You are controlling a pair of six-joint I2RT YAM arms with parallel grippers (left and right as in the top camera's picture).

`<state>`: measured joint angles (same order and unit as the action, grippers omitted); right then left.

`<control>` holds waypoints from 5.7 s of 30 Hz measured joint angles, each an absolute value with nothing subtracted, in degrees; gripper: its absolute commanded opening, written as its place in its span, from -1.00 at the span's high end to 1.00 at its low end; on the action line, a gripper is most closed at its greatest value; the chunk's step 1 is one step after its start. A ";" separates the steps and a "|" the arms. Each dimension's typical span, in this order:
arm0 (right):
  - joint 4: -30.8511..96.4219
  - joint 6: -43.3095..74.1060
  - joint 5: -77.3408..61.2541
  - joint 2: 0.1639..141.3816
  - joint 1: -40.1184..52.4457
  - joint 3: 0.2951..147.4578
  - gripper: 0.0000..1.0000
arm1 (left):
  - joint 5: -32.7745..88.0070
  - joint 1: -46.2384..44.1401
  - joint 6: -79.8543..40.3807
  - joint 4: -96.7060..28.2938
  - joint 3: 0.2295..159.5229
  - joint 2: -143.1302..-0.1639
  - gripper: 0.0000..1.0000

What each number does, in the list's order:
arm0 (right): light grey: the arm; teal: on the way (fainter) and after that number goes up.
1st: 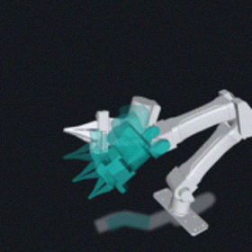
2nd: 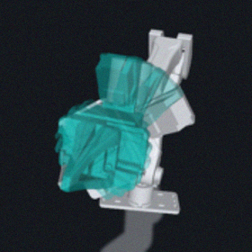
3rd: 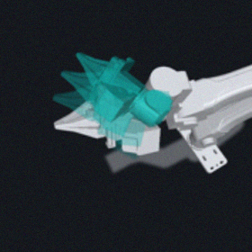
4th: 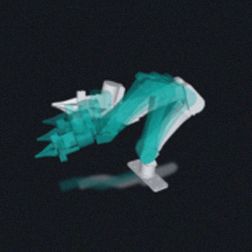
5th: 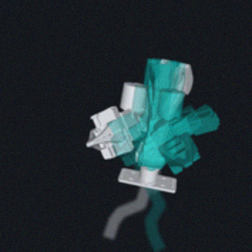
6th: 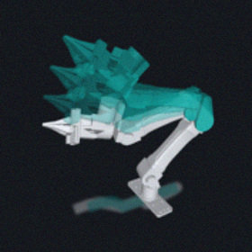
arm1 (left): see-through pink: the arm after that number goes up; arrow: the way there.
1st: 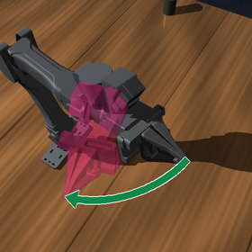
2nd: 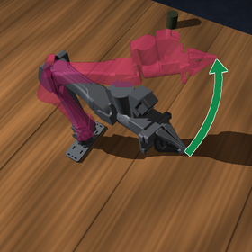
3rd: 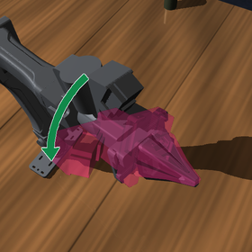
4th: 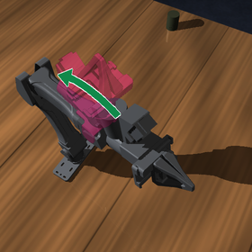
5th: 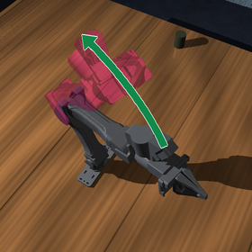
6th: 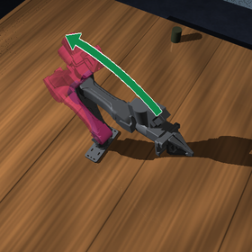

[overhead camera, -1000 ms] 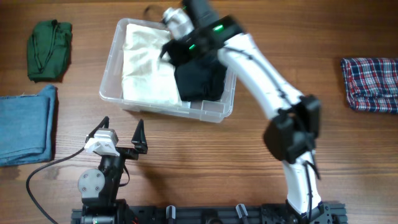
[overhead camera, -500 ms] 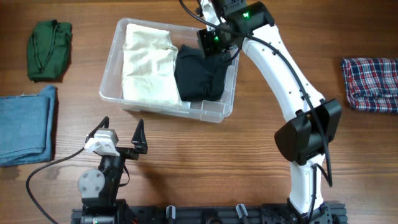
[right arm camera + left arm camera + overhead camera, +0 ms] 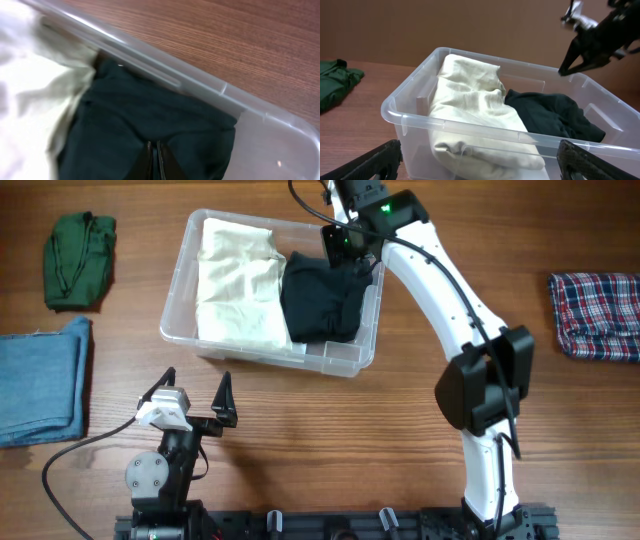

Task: Pack container
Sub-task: 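Press the black garment flat on the bin's right side with the right gripper, then raise the right gripper and move it right toward the plaid cloth, then grasp the edge of the red-blue plaid cloth with the right gripper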

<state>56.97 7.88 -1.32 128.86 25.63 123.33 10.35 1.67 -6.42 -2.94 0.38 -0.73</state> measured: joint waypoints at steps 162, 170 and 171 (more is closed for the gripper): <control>-14.94 37.30 -33.65 97.93 -57.95 36.42 -0.99 | 10.35 1.67 -6.42 -2.94 0.38 -0.73 -0.99; -20.53 37.76 -33.65 98.45 -57.95 36.34 -0.99 | 10.35 1.67 -6.42 -2.94 0.38 -0.73 -1.00; -21.61 37.93 -33.65 98.67 -57.95 36.34 -1.00 | 10.35 1.67 -6.42 -2.94 0.38 -0.73 -1.00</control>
